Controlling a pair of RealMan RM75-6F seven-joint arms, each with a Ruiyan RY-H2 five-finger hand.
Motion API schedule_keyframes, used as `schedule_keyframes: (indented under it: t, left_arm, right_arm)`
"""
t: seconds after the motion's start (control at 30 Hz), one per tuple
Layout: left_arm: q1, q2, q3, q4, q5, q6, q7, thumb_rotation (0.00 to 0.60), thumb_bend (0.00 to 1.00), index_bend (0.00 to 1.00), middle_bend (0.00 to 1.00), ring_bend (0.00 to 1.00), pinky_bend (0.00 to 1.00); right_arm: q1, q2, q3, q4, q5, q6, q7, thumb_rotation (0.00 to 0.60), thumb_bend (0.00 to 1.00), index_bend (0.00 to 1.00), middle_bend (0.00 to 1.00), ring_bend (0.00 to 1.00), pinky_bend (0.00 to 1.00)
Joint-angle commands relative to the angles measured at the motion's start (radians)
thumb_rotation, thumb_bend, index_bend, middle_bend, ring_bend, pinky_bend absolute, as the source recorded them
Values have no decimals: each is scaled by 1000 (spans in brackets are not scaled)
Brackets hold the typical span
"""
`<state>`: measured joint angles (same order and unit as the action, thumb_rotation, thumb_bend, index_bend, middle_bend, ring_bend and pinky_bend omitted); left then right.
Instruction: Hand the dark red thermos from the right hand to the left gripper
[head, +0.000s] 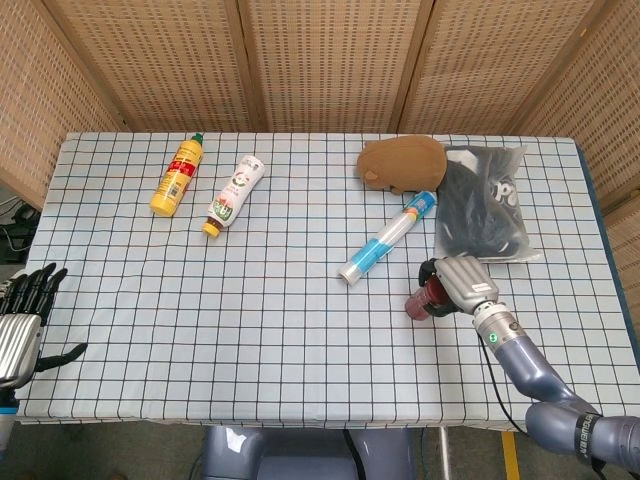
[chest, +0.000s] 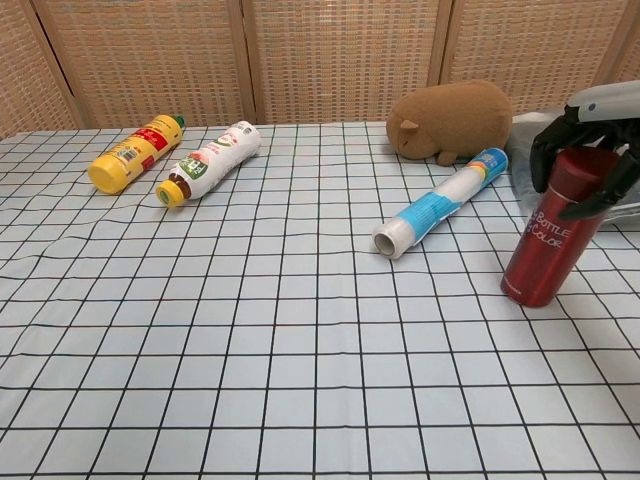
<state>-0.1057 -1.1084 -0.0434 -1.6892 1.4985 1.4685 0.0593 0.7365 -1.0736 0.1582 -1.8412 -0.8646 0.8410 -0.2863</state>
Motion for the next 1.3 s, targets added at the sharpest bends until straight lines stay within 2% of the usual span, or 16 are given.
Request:
schedule_keyframes:
  t: [0.03, 0.3, 0.43, 0.6, 0.73, 0.9, 1.3]
  left_arm:
    - [-1, 0, 0, 0, 1, -1, 1, 600, 0, 0, 0, 0, 0]
    - [-39, -3, -3, 1, 17, -52, -62, 600, 0, 0, 0, 0, 0]
    - [-129, -13, -22, 3, 61, -151, -209, 600, 0, 0, 0, 0, 0]
    - [-238, -49, -44, 37, 123, -237, -391, 600, 0, 0, 0, 0, 0]
    - [-346, -108, -72, 82, 158, -312, -528, 600, 0, 0, 0, 0, 0]
    - [-458, -219, -111, 139, 132, -388, -686, 600, 0, 0, 0, 0, 0]
    - [-592, -390, -161, 247, 33, -502, -759, 600, 0, 0, 0, 0, 0]
  right_arm:
    - [1, 5, 0, -8, -4, 6, 0, 600, 715, 611, 557, 535, 698]
    - [20, 85, 32, -129, -26, 39, -20, 600, 723, 613, 560, 538, 698]
    - [69, 137, 69, -208, 25, 51, -73, 600, 725, 613, 560, 538, 698]
    - [151, 161, 111, -270, 145, 66, -134, 600, 732, 613, 561, 539, 698]
    - [245, 153, 143, -296, 263, 83, -196, 600, 738, 615, 562, 539, 698]
    - [361, 127, 171, -316, 404, 116, -264, 600, 749, 615, 563, 539, 698]
    - [519, 49, 181, -287, 572, 159, -342, 600, 755, 620, 566, 541, 698]
